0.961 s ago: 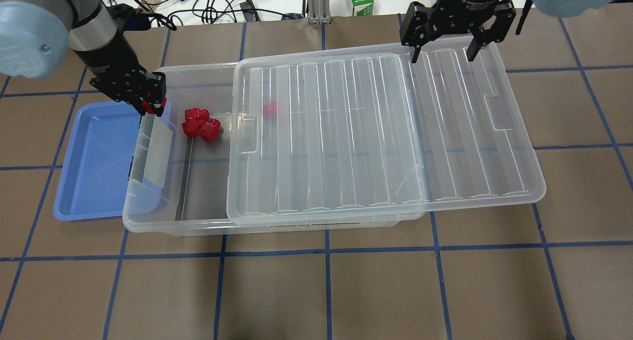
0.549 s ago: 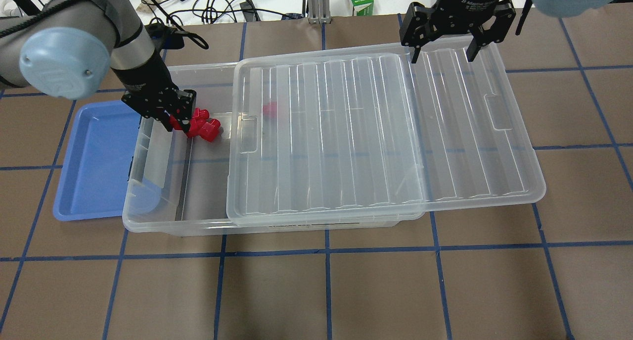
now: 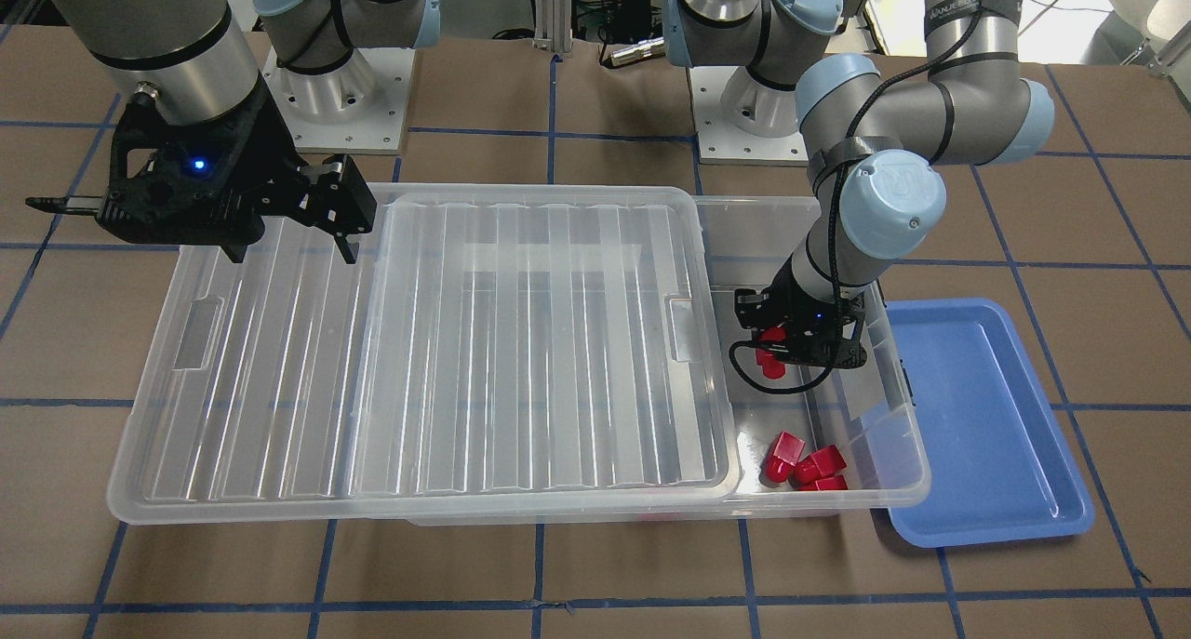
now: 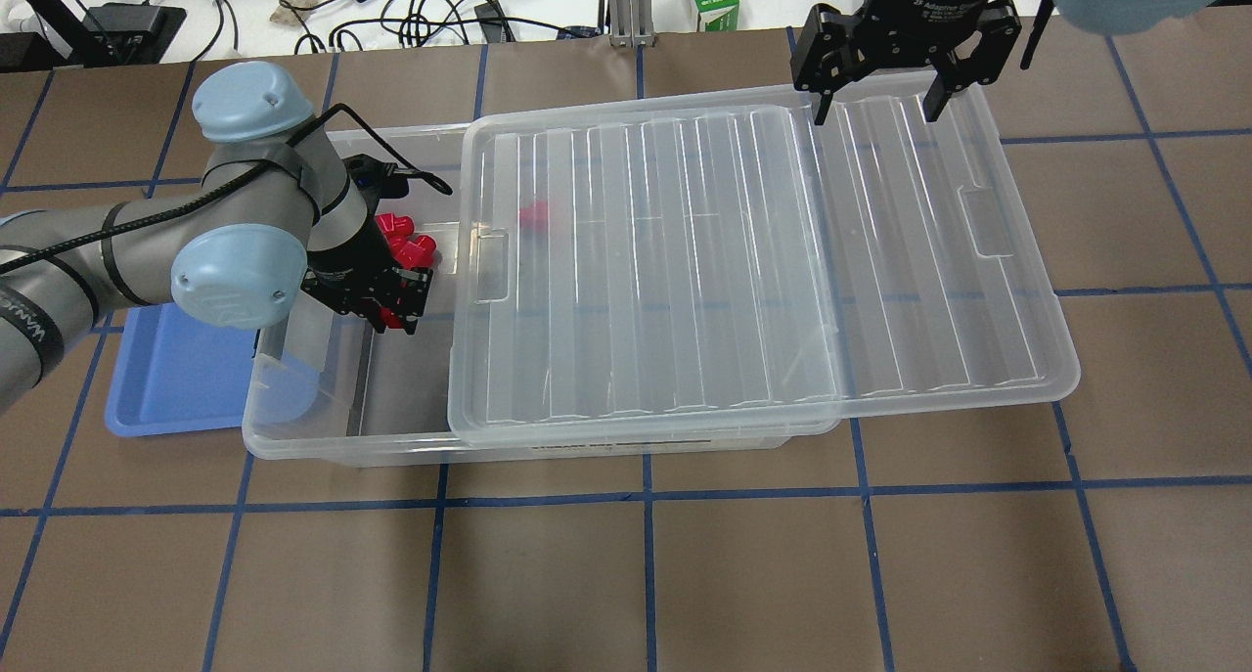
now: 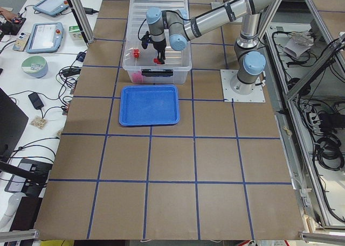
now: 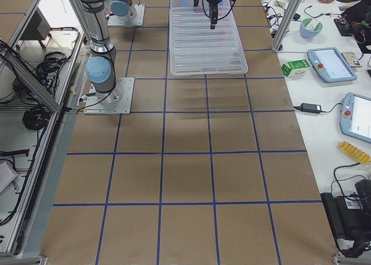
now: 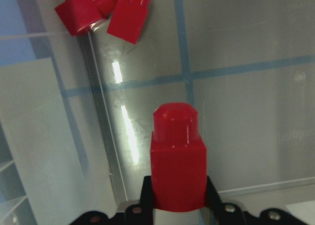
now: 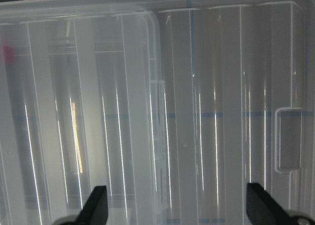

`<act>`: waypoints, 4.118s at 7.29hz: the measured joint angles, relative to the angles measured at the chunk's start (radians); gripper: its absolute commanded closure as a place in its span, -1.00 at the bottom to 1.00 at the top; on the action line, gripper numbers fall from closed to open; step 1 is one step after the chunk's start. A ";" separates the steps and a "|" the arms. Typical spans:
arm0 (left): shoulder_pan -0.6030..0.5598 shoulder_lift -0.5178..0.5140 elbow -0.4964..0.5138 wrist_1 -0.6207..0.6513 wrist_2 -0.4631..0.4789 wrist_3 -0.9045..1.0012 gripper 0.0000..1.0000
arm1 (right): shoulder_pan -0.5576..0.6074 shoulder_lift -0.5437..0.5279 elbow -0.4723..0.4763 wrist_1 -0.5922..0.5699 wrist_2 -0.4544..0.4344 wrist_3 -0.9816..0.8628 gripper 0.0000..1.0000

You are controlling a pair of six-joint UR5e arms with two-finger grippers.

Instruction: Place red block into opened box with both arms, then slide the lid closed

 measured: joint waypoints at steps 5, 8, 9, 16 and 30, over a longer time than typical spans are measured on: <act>0.018 -0.056 -0.044 0.064 0.008 -0.014 -1.00 | 0.000 0.005 0.000 -0.003 -0.002 -0.014 -1.00; 0.028 -0.018 -0.003 0.080 0.010 -0.034 -1.00 | -0.066 0.006 0.000 -0.006 -0.036 -0.076 -1.00; 0.027 0.008 0.046 0.025 0.010 -0.037 -1.00 | -0.124 0.005 0.002 0.000 -0.064 -0.123 -1.00; -0.031 0.206 0.344 -0.361 0.012 -0.037 -1.00 | -0.428 0.011 0.277 -0.213 -0.130 -0.488 -1.00; -0.034 0.235 0.329 -0.372 0.012 -0.036 -1.00 | -0.078 0.050 0.301 -0.333 -0.099 -0.230 -1.00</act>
